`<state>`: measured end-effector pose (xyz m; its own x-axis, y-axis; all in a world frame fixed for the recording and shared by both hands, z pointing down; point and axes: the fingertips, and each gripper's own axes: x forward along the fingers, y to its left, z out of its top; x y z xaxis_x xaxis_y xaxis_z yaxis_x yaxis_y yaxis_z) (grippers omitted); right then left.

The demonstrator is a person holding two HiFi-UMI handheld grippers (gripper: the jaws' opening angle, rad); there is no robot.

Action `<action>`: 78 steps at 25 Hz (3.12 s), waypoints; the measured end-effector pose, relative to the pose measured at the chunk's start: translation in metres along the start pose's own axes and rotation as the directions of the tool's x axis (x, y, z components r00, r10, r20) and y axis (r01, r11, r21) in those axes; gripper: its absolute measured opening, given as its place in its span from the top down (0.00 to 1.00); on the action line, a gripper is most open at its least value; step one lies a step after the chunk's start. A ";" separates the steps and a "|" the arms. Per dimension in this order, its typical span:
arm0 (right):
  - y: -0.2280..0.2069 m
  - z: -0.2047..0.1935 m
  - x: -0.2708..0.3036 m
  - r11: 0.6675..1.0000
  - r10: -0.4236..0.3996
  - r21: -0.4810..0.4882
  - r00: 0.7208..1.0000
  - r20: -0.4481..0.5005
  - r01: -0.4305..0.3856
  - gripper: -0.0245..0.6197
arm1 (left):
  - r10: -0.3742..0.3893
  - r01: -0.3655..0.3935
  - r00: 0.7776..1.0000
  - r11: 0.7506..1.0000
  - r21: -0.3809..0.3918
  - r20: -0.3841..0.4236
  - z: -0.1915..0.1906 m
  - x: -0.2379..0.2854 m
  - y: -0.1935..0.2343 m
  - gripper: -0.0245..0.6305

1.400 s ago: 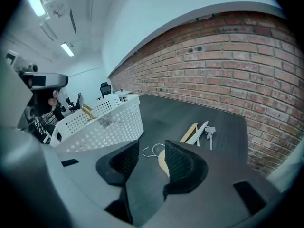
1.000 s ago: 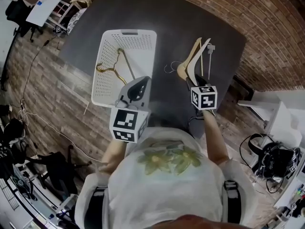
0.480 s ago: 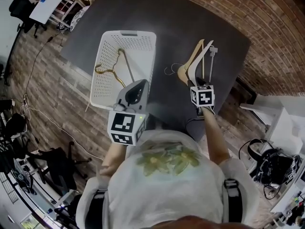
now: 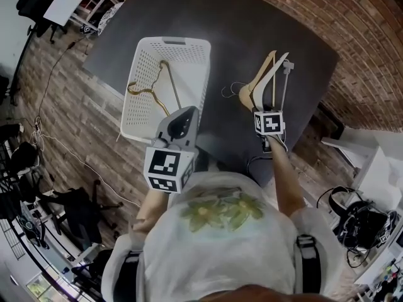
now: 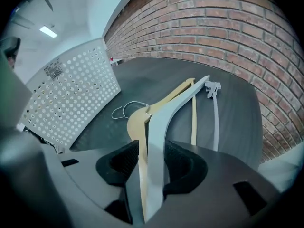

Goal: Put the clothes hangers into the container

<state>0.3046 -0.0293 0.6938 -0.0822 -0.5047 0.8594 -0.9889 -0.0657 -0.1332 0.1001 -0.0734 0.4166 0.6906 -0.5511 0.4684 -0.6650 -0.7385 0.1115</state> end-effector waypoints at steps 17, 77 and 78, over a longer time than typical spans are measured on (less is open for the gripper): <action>-0.008 -0.013 0.022 0.959 0.180 0.221 0.984 0.006 -0.177 0.74 | 0.009 -0.009 1.000 1.000 -0.014 0.007 -0.005 -0.007 -0.004 0.92; 0.144 0.114 -0.184 0.888 0.416 0.013 0.818 0.398 -0.459 0.76 | 0.124 -0.119 0.991 0.989 -0.089 0.054 -0.036 -0.074 0.051 0.92; 0.148 0.116 -0.188 0.886 0.423 0.004 0.812 0.402 -0.464 0.76 | 0.125 -0.120 0.991 0.989 -0.089 0.055 -0.036 -0.075 0.052 0.92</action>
<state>0.1881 -0.0437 0.4550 -0.4357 -0.7839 0.4423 -0.8372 0.1725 -0.5189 0.0037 -0.0563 0.4188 0.6163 -0.6597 0.4302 -0.7658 -0.6295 0.1318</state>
